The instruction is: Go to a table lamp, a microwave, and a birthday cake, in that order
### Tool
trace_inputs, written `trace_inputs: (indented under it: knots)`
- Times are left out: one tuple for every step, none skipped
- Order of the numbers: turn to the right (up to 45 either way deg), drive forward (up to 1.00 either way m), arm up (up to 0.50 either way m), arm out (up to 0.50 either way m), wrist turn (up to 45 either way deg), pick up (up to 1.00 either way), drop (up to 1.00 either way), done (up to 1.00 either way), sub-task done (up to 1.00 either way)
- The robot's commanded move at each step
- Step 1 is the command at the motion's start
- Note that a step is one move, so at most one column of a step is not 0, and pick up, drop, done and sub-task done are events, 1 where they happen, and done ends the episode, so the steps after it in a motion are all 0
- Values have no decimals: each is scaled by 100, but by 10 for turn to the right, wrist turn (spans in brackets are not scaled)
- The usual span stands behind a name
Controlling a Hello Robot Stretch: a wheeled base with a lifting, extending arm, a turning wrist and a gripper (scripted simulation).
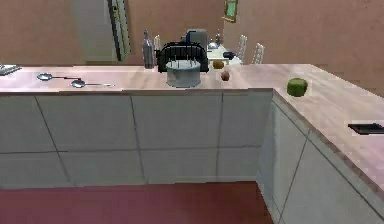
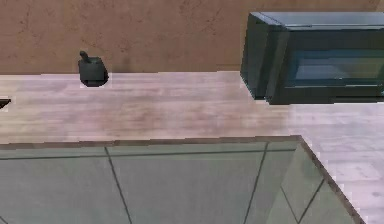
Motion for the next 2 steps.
trace_inputs:
  knots:
    - [0,55,0,0,0,0,0,0,0]
    - [0,0,0,0,0,0,0,100,0]
